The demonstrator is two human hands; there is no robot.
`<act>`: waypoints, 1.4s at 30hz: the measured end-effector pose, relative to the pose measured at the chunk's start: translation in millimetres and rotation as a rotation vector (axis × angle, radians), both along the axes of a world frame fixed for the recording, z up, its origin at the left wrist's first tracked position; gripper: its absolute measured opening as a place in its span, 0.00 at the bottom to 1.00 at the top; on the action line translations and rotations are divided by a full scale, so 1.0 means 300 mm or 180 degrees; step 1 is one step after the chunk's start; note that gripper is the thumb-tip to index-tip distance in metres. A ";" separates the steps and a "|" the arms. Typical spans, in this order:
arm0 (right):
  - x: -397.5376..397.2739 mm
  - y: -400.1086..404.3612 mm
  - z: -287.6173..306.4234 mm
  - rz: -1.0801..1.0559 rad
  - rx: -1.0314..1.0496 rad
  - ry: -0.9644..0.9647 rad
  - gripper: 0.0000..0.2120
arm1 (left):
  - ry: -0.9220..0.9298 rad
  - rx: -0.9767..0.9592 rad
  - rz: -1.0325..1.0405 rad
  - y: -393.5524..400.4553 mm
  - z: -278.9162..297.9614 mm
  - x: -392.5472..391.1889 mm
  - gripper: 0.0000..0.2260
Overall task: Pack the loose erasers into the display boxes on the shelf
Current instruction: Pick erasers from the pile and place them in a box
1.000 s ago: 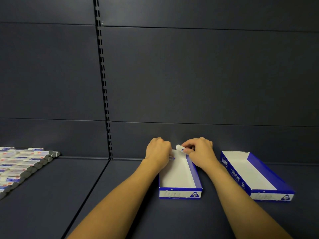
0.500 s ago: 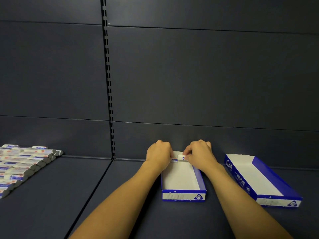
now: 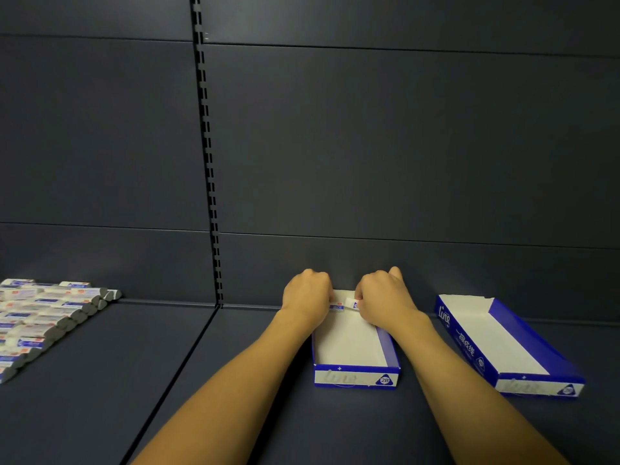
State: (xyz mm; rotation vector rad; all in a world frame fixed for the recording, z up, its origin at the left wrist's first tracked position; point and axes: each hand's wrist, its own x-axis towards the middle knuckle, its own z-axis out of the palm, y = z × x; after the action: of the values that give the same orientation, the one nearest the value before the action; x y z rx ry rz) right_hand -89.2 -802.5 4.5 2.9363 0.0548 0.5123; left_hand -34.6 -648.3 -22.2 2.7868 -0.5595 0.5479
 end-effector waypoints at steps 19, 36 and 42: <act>-0.031 0.055 0.030 0.0129 -0.0724 0.0264 0.04 | -0.0062 0.0028 0.0002 0.014 0.012 -0.019 0.08; -0.027 0.036 0.020 0.0046 -0.0273 0.0266 0.09 | -0.0139 -0.0120 -0.0141 0.009 -0.002 -0.011 0.07; -0.030 0.016 0.042 0.0150 0.0279 0.0503 0.11 | -0.0095 0.0024 -0.0137 0.000 0.020 -0.036 0.07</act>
State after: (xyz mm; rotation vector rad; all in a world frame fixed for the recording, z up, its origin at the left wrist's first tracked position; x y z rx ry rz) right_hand -98.1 -797.7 17.1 3.0624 0.1239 0.2951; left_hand -45.4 -648.4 -16.1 2.7710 -0.6274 0.5800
